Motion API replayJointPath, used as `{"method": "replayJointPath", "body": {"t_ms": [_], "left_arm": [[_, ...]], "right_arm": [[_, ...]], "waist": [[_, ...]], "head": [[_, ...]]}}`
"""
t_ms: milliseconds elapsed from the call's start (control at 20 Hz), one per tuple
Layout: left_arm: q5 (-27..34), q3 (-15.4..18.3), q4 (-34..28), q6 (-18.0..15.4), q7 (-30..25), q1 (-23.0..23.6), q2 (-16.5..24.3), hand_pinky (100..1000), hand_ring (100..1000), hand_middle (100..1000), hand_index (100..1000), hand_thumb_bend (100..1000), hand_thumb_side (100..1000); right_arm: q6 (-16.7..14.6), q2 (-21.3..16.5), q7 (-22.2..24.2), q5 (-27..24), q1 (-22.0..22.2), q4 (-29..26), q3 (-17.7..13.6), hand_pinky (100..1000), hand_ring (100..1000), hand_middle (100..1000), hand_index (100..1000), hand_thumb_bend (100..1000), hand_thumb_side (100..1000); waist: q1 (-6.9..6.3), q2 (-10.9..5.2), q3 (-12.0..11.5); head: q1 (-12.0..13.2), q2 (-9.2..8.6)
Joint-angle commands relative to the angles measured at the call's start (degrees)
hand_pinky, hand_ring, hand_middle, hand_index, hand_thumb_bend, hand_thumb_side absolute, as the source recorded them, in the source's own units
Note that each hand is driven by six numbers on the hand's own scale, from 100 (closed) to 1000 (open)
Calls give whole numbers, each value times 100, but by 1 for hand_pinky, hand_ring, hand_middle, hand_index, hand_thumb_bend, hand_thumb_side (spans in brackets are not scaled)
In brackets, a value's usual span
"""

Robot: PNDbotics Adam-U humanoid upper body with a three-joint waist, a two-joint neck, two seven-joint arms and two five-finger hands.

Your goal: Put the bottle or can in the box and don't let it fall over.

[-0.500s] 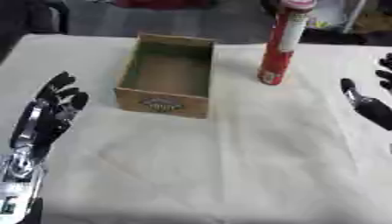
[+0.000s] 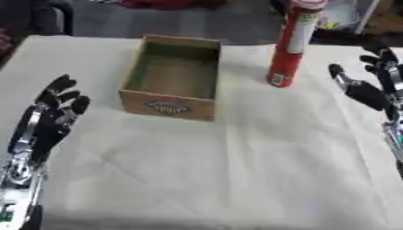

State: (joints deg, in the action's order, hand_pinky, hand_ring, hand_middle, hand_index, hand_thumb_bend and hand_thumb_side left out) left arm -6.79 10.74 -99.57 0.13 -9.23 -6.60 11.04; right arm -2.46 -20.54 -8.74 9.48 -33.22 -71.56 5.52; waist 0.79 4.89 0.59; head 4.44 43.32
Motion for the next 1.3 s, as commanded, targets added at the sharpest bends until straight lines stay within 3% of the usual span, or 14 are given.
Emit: {"method": "replayJointPath", "body": {"t_ms": [50, 700, 1300], "left_arm": [[5, -23, -62, -17, -27, -54, 53, 760, 878, 878, 962, 700, 659], [17, -53, -45, -21, -62, -63, 28, 761, 879, 878, 962, 699, 660], [26, -69, -53, -35, -81, -86, 15, 762, 880, 878, 963, 700, 660]], "right_arm": [[-63, 24, 15, -45, -242, 211, 11, 922, 906, 923, 1000, 424, 395], [-179, 321, -24, 111, -763, 965, 73, 921, 903, 921, 1000, 424, 403], [-279, 426, -154, 285, -1065, 1467, -58, 924, 904, 921, 1000, 424, 407]], "waist": [[-86, -106, -26], [-93, -98, -132], [-129, -87, -216]], "head": [[-33, 10], [-110, 5], [-145, -18]]}}
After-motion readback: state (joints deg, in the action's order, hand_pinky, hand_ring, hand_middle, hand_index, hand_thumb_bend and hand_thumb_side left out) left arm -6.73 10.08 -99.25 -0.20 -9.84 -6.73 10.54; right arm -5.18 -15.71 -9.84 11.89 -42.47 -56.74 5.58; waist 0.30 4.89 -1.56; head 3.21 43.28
